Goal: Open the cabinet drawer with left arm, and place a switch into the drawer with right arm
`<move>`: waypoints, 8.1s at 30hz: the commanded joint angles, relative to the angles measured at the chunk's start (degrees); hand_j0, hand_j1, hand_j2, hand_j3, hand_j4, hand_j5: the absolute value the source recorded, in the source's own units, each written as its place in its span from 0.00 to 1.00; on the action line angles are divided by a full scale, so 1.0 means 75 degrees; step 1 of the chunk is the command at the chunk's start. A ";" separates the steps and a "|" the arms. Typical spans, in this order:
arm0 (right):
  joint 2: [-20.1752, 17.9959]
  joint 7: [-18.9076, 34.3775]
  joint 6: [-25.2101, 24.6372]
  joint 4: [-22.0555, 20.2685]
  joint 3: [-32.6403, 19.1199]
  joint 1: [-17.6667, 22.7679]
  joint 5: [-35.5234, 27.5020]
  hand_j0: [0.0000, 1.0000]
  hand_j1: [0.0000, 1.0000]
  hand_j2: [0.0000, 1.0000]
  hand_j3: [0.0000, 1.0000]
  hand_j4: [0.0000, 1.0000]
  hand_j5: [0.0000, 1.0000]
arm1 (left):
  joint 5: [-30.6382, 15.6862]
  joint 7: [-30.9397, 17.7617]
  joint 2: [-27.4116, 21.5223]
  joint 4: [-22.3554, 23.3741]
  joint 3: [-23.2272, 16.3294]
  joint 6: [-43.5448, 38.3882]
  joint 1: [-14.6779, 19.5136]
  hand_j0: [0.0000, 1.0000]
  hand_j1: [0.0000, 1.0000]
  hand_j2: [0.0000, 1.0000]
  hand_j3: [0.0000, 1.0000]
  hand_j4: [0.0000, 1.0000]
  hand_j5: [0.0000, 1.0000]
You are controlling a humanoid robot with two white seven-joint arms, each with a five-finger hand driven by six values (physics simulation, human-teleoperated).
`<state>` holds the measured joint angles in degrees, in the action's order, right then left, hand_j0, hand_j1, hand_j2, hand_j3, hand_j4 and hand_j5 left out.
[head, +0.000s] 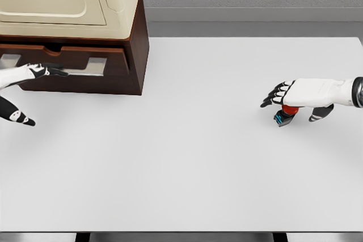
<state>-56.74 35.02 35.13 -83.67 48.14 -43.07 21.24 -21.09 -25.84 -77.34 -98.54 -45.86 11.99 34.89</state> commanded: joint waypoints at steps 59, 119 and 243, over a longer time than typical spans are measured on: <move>-0.0017 -0.0002 -0.0017 -0.0013 -0.0020 0.0012 0.0097 0.96 0.96 0.96 0.96 0.96 0.96 | 0.0258 -0.0961 -0.1758 0.0049 -0.0964 0.2819 0.0013 1.00 1.00 1.00 1.00 1.00 1.00; -0.0005 -0.0002 -0.0017 0.0034 0.0003 0.0129 0.0085 0.48 0.48 0.48 0.48 0.48 0.48 | -0.1465 -0.1222 -0.2309 -0.0337 -0.0964 0.3068 0.0294 1.00 1.00 1.00 1.00 1.00 1.00; 0.7319 -0.0002 -0.0017 0.3421 0.1621 -0.4840 -0.0606 0.26 0.26 0.26 0.26 0.26 0.26 | -0.1079 -0.1222 -0.2297 -0.0326 -0.1210 0.3068 0.0282 1.00 1.00 1.00 1.00 1.00 1.00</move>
<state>-2.66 34.82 35.14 -59.67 60.37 -79.37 17.10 -28.76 -35.01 -94.57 -100.99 -54.92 35.14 37.01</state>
